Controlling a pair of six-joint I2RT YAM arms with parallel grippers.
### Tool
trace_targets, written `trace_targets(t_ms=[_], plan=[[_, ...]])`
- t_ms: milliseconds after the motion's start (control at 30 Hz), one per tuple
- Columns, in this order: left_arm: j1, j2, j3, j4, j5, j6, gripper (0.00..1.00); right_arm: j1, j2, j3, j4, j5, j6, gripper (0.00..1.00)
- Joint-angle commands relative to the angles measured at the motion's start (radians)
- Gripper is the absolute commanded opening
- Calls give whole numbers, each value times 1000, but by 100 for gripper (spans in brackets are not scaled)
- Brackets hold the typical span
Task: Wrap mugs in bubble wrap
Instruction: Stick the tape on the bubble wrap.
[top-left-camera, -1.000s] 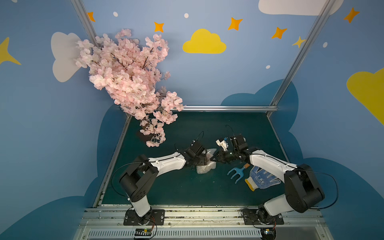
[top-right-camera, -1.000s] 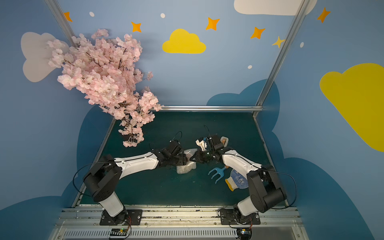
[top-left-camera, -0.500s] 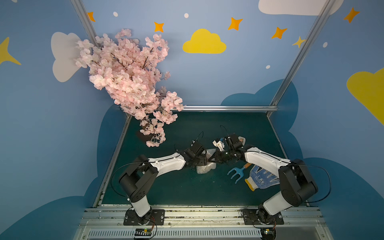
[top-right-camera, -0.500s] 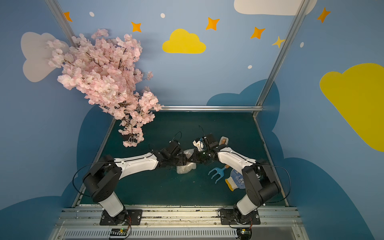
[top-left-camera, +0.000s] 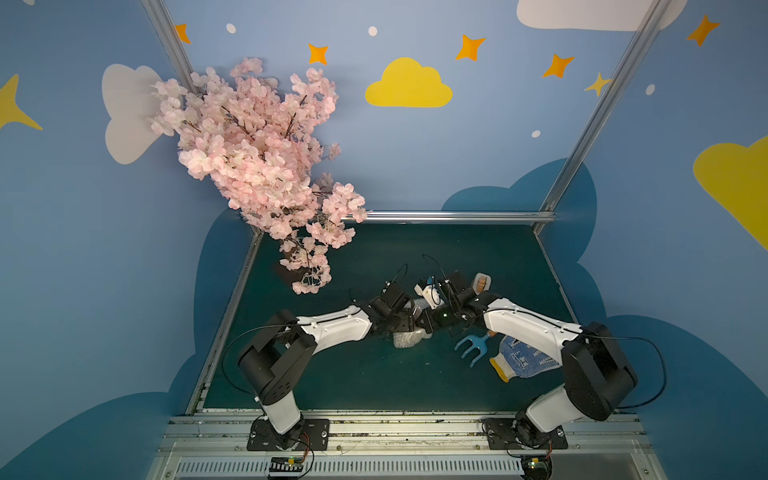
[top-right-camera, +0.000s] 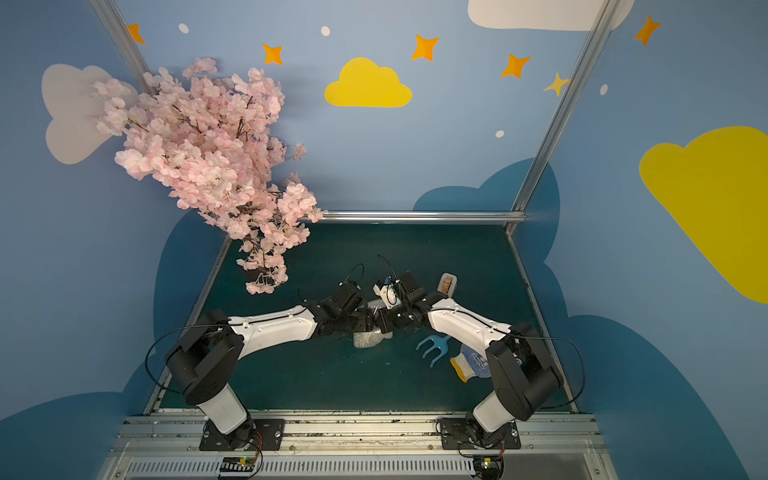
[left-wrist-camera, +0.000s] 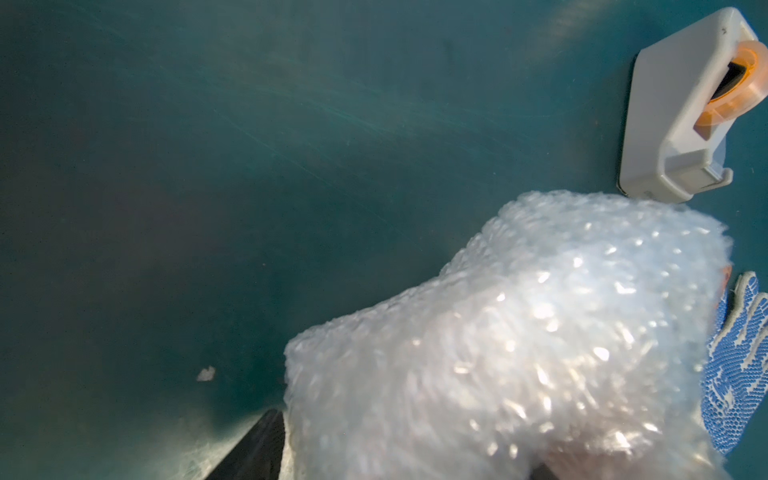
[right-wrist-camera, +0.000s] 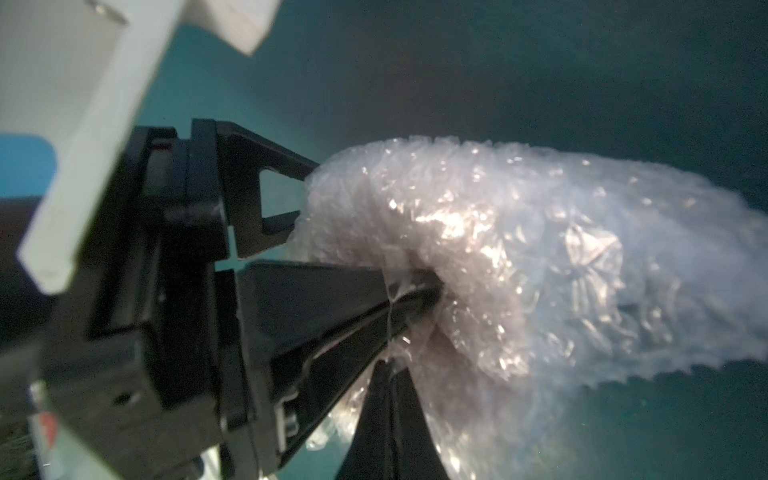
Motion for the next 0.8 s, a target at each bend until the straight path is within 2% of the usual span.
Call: trace_targets(t_ms=[0, 300, 400, 767], plan=[[-2, 9, 9, -73, 0, 10, 74, 21, 3, -68, -91, 189, -100, 0], [-1, 16, 20, -79, 4, 13, 74, 20, -10, -53, -103, 247, -86, 0], [-2, 12, 18, -79, 4, 13, 74, 20, -12, -39, -104, 250, -75, 9], [-2, 13, 17, -80, 4, 15, 74, 19, -62, 3, -118, 245, -41, 29]])
